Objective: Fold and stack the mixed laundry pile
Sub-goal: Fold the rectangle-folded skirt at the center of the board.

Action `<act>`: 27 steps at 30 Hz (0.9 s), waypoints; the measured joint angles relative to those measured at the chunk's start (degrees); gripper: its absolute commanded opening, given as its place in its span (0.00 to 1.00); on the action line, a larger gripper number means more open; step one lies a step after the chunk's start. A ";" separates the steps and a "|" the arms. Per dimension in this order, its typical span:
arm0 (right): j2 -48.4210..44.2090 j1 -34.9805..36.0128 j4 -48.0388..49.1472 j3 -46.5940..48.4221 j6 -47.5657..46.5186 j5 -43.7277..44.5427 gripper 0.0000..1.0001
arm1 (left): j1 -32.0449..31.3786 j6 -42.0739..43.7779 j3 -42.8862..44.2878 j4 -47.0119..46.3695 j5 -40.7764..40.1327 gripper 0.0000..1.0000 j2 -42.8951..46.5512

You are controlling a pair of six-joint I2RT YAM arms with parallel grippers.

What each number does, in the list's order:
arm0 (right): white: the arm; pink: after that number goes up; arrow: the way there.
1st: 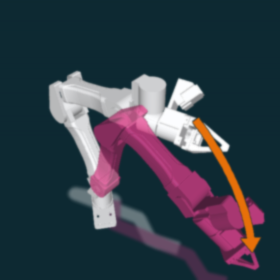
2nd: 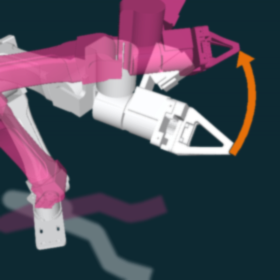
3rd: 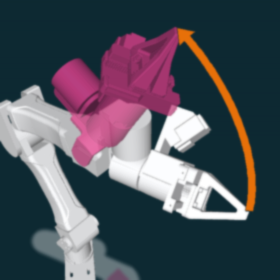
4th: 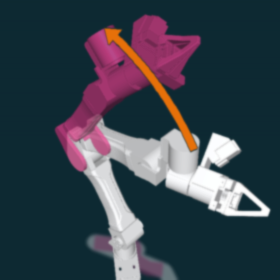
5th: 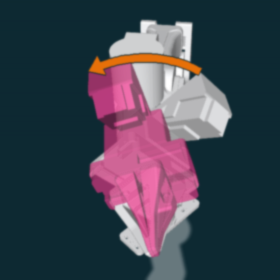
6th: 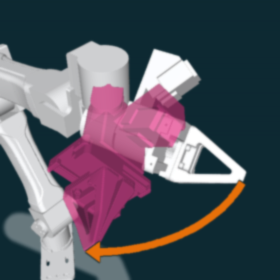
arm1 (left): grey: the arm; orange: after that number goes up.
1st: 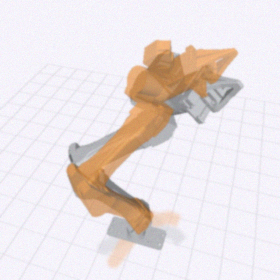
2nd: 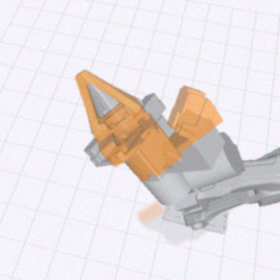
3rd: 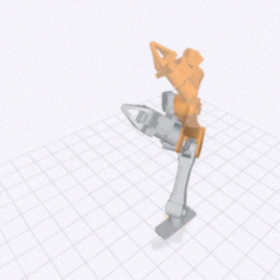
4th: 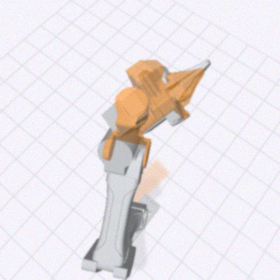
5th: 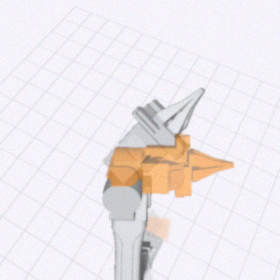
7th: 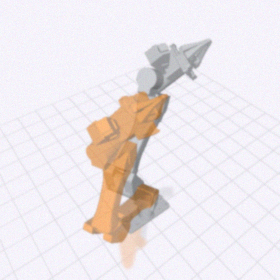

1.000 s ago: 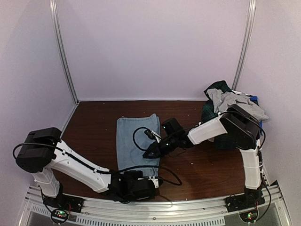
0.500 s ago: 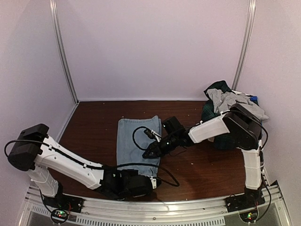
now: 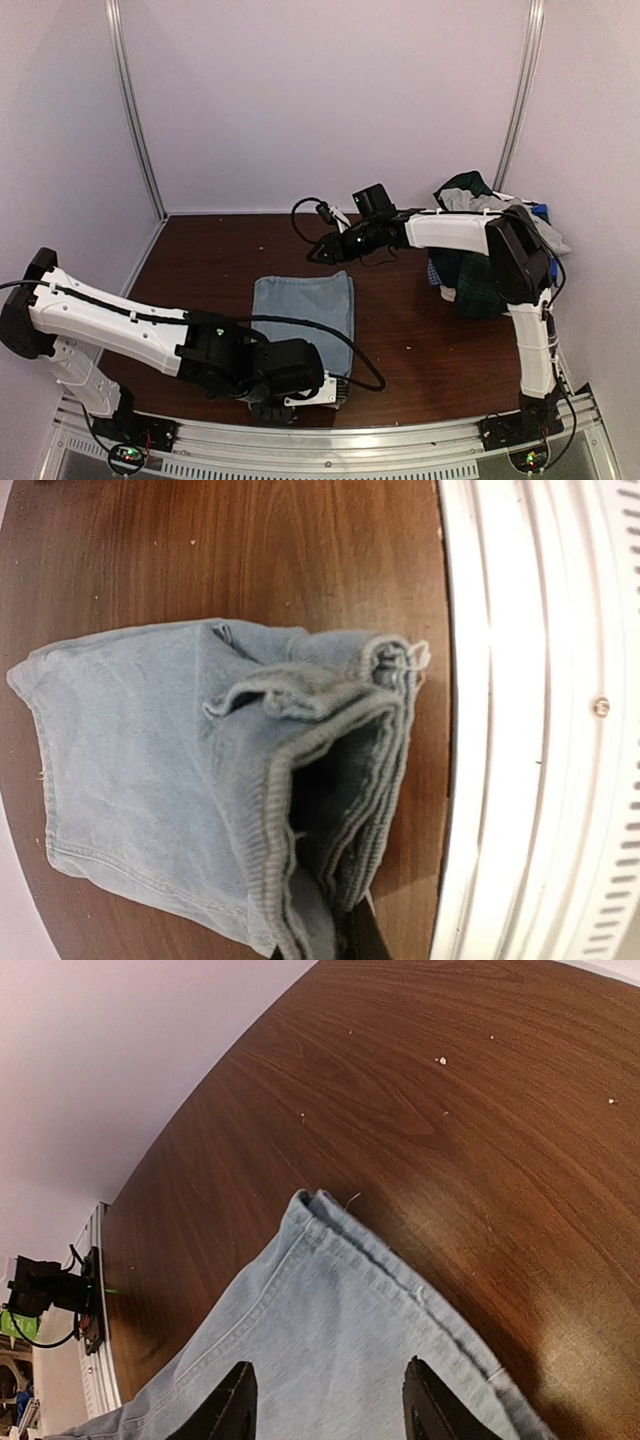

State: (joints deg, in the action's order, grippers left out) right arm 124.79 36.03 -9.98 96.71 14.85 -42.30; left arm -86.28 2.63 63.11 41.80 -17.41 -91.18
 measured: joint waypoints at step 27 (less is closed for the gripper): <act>11.50 2.64 -8.22 3.26 -16.06 -6.64 0.40 | 14.82 14.69 20.26 14.86 4.33 0.05 -1.75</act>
State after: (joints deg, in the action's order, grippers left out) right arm 136.29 38.68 -18.20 99.96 -1.21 -48.95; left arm -71.46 17.32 83.37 56.66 -13.08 -92.92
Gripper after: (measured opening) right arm 0.402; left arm 0.067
